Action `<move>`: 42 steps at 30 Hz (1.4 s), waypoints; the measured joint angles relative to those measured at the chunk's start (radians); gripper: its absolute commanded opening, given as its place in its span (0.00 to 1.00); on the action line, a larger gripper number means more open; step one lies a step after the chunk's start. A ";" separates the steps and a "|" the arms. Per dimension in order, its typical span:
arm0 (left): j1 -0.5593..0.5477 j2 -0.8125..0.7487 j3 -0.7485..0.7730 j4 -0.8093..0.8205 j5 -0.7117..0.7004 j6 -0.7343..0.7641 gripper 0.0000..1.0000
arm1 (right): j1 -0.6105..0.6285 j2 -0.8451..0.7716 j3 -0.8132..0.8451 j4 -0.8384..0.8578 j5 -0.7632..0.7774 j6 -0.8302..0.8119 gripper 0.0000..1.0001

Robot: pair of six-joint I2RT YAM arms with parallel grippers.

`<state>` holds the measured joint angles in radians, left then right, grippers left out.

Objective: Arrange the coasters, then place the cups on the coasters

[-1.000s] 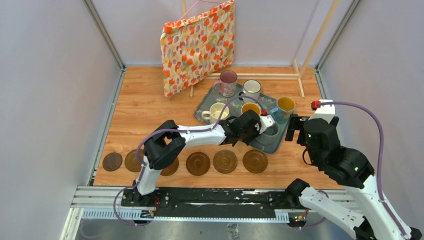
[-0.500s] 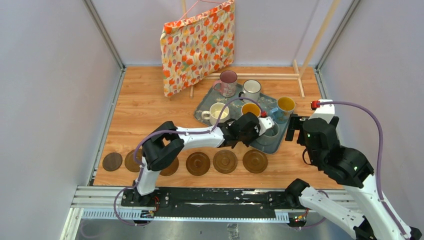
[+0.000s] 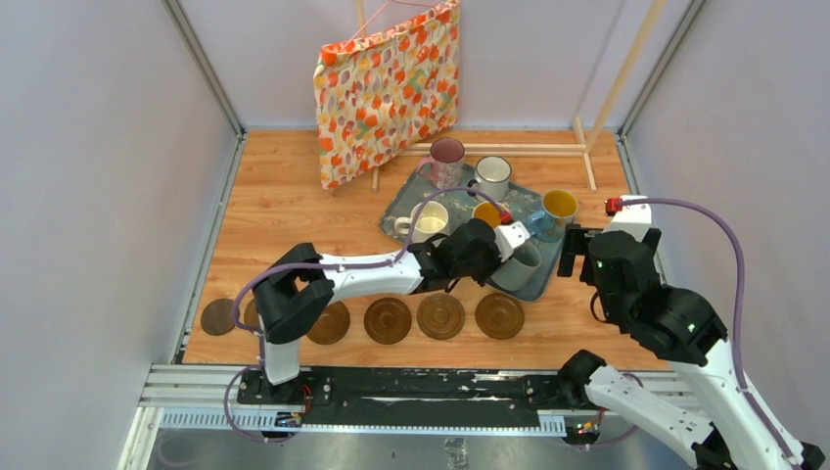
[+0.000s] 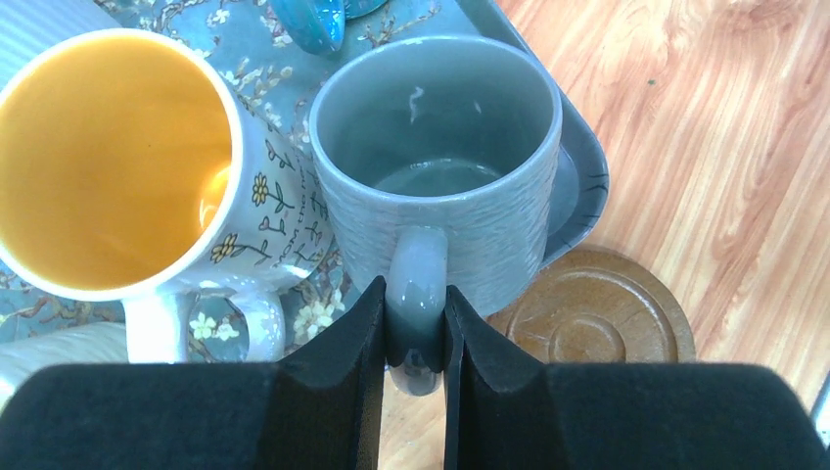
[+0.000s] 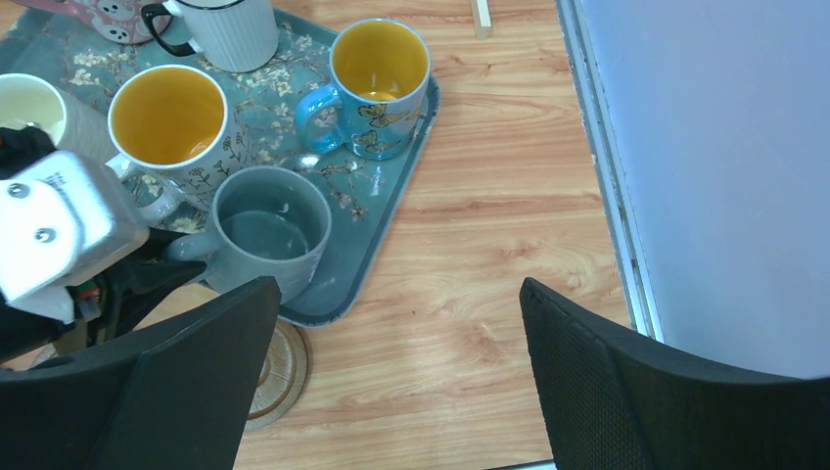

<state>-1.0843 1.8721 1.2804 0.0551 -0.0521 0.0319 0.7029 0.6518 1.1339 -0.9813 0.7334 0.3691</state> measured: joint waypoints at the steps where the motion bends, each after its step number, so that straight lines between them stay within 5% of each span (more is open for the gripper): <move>1: 0.000 -0.009 -0.010 0.006 0.000 -0.006 0.00 | 0.000 0.000 -0.001 0.000 0.001 0.000 0.98; 23: -0.013 -0.014 -0.093 0.129 0.003 -0.103 0.01 | 0.000 0.014 -0.028 0.009 0.001 0.000 0.98; 42: -0.019 0.101 -0.053 0.143 -0.020 -0.122 0.42 | 0.000 0.016 -0.034 0.010 0.000 0.000 0.98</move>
<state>-1.1034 1.9728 1.2270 0.1978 -0.0719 -0.0898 0.7029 0.6678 1.1000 -0.9718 0.7338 0.3687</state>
